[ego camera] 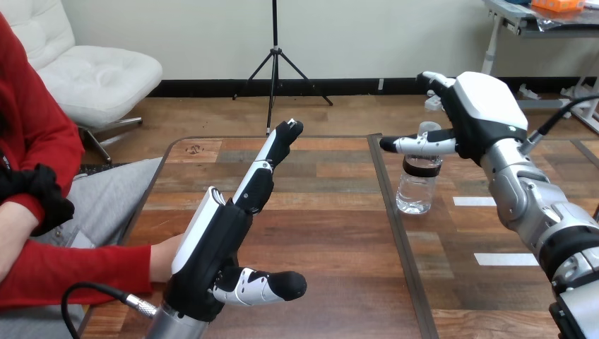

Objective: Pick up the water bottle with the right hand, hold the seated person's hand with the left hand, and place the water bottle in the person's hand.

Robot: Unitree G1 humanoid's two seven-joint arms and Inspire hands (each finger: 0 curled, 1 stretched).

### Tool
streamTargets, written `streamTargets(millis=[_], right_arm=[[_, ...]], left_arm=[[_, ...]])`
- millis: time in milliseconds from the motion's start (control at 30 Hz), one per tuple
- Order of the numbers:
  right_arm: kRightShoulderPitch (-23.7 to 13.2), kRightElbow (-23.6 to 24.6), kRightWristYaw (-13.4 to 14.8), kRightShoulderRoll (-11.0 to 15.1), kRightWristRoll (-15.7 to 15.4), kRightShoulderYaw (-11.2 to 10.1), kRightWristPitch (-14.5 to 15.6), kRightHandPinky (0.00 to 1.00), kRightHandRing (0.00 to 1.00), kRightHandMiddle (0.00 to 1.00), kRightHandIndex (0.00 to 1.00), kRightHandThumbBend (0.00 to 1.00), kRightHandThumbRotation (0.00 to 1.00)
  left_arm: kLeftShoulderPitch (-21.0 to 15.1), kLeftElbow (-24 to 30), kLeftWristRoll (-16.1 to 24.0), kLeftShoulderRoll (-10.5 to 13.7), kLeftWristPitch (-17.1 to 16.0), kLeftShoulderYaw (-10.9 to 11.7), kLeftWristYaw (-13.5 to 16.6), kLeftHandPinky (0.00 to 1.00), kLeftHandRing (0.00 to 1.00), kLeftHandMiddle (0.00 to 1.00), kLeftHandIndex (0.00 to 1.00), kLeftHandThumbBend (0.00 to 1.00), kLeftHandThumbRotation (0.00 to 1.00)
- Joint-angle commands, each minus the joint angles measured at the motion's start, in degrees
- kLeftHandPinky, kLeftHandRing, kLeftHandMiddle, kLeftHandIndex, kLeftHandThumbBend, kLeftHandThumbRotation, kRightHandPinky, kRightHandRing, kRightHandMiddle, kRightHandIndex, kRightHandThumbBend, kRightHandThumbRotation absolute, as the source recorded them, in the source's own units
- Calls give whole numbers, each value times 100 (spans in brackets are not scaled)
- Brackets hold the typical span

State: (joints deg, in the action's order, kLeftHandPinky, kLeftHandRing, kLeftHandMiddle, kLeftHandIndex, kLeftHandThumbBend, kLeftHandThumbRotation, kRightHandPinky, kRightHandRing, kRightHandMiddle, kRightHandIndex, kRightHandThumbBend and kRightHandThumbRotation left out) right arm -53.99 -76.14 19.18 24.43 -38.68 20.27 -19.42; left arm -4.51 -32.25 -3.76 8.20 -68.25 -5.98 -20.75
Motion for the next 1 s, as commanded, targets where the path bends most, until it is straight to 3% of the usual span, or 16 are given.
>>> streamTargets(millis=[0, 633, 967], right_arm=[[-501, -31, 45, 25, -106, 150, 80, 86, 89, 87, 89, 100, 65], [-522, -118, -211, -14, -228, 370, 264, 86, 89, 87, 90, 100, 66], [-530, -158, -681, -69, -144, 362, 455, 84, 89, 89, 90, 100, 68]], left_arm=[[-135, 122, 23, -31, -90, 14, 85, 100, 100, 100, 100, 100, 78], [-100, 163, -61, -84, -32, -70, 58, 100, 100, 100, 100, 100, 77], [-61, 190, -3, -113, -34, -58, 99, 100, 100, 100, 100, 100, 77]])
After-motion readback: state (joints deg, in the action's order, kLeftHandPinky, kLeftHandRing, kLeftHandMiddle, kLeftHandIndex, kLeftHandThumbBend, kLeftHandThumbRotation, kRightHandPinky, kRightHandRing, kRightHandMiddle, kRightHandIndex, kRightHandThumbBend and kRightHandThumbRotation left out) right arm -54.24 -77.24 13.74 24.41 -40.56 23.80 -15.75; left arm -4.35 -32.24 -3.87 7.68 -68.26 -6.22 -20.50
